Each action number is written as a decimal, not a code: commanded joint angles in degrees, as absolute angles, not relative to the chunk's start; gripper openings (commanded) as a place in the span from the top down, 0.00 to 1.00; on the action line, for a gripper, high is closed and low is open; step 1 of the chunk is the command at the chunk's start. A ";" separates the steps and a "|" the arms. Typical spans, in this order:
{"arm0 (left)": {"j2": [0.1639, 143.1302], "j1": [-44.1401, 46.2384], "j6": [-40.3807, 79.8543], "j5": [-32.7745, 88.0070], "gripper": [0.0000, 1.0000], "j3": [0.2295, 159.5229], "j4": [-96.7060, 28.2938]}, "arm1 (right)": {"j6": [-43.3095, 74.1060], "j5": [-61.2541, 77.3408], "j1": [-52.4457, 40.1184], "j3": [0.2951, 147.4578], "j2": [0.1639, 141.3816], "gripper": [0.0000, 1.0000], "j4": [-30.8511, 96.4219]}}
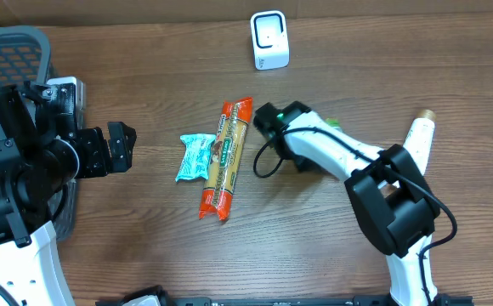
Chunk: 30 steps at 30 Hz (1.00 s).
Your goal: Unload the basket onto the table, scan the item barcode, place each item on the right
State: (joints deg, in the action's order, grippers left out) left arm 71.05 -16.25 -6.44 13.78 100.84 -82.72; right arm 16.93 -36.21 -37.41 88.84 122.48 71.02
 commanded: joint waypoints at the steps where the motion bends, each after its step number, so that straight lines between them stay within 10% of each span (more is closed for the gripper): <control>1: 70.87 -16.49 -7.51 14.46 0.01 100.53 -82.65 | 18.22 -22.55 -40.21 89.97 122.72 0.60 69.56; 15: 70.87 -16.49 -7.51 14.46 0.01 100.53 -82.65 | 17.54 -14.68 -37.19 102.72 118.24 0.49 73.01; 21: 70.87 -16.49 -7.51 14.46 0.00 100.53 -82.65 | 16.05 -14.83 -29.04 108.36 114.76 0.10 77.21; 30: 70.87 -16.49 -7.51 14.48 0.01 100.53 -82.65 | 6.55 -1.78 -21.17 99.18 114.89 0.01 78.81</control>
State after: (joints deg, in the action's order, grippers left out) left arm 71.05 -16.25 -6.44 13.78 100.84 -82.74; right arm 10.90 -8.03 -21.26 103.24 115.33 79.64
